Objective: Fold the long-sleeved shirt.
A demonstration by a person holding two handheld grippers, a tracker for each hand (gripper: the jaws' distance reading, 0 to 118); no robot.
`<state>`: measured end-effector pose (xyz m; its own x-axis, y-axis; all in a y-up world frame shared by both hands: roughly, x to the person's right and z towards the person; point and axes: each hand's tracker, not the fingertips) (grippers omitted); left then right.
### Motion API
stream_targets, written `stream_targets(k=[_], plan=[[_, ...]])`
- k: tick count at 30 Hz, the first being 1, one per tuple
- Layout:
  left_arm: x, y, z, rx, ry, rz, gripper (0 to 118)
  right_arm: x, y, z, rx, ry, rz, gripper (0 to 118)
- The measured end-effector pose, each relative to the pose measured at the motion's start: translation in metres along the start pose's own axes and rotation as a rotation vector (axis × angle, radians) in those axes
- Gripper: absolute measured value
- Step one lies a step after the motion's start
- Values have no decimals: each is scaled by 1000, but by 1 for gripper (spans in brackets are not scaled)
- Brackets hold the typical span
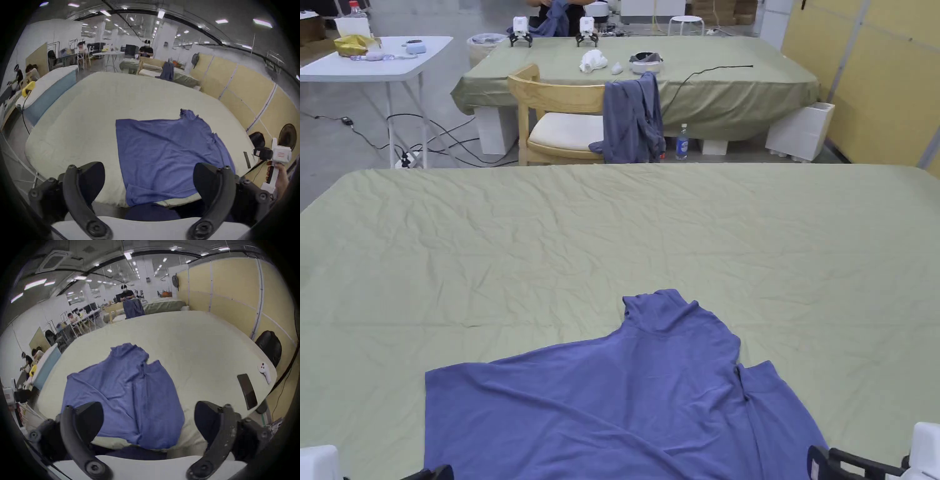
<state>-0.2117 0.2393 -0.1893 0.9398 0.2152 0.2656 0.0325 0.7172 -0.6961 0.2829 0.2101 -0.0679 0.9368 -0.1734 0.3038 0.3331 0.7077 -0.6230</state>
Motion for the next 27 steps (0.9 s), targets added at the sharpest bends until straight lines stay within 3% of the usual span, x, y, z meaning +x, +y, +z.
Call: stream_targets(k=[2, 3, 5, 7, 9, 12, 14, 15, 18, 19, 24, 27], plan=[[5, 5, 4, 10, -1, 14, 12, -10, 10, 4, 42, 61, 4, 25], [7, 8, 1, -2, 27, 18, 2, -16, 14, 4, 58, 44, 16, 3], [2, 15, -5, 10, 88, 71, 1, -31, 21, 3, 75, -4, 54, 3], [-5, 25, -6, -6, -8, 114, 1, -43, 30, 2, 79, 71, 122, 3], [-5, 42, -20, 5, -6, 116, 3, -48, 38, 6, 115, 120, 133, 3], [-13, 69, -56, -7, 40, 102, 35, -56, 45, 1, 114, 152, 152, 3], [-21, 83, -84, -2, 66, 107, 84, -57, 46, -4, 97, 176, 149, 4], [-26, 88, -104, 6, 71, 81, 84, -56, 46, -7, 89, 182, 146, 4], [-45, 96, -179, -39, 205, 41, 118, -54, 44, -14, 67, 194, 132, 4], [-55, 97, -213, -71, 233, 37, 113, -52, 45, -18, 56, 192, 127, 4], [-91, 80, -330, -285, 374, 16, 113, -38, 46, -38, 5, 136, 132, 4], [-100, 72, -356, -291, 332, 52, 103, -32, 47, -53, -21, 105, 138, 4]])
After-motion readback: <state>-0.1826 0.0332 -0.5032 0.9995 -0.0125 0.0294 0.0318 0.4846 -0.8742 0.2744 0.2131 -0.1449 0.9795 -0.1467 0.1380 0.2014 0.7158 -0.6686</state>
